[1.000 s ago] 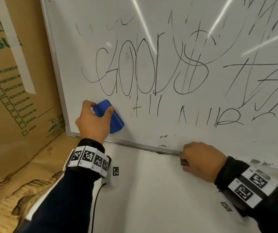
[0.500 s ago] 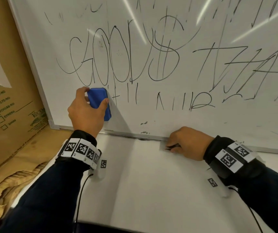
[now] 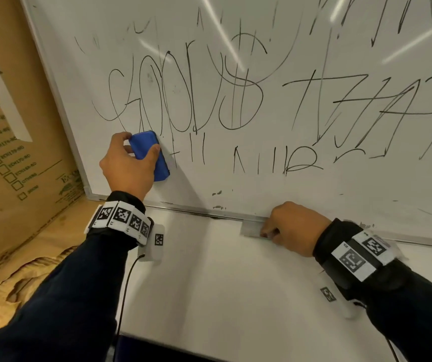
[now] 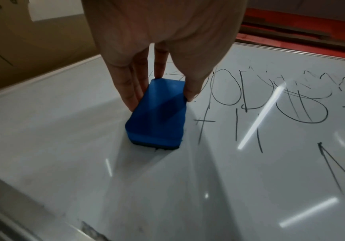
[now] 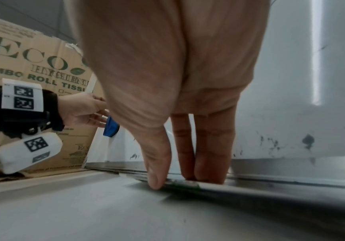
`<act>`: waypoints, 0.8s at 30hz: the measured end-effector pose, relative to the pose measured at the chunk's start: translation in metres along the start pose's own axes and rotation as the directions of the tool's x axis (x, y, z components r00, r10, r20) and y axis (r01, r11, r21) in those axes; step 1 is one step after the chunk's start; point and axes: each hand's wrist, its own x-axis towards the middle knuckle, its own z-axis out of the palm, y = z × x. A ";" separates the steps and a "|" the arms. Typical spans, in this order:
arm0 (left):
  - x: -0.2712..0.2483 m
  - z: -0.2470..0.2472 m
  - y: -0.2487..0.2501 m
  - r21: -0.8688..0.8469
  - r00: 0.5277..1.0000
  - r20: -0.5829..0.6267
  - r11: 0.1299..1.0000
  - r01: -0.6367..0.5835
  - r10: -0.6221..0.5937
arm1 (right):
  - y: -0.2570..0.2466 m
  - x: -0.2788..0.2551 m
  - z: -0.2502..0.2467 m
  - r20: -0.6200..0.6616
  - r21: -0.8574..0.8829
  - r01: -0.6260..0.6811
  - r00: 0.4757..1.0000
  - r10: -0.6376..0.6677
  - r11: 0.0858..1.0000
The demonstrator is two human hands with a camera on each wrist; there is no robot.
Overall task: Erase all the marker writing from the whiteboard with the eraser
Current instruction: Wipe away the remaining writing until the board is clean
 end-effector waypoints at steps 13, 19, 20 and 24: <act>-0.024 0.021 0.023 -0.045 0.995 0.015 0.995 -0.094 0.095 | 0.019 -0.017 -0.008 0.024 0.007 0.013 1.000 -0.013 1.000; -0.030 0.028 0.027 -0.010 0.997 -0.023 0.997 -0.080 0.079 | 0.028 -0.023 -0.004 0.007 0.024 -0.058 0.998 0.058 0.998; -0.038 0.034 0.034 -0.013 0.993 0.006 0.993 -0.116 0.116 | 0.029 -0.023 -0.004 0.014 0.019 -0.058 0.998 0.057 0.998; -0.067 0.057 0.063 -0.051 0.965 0.100 0.970 -0.240 0.244 | 0.029 -0.026 -0.006 0.045 -0.003 -0.070 0.997 0.070 0.998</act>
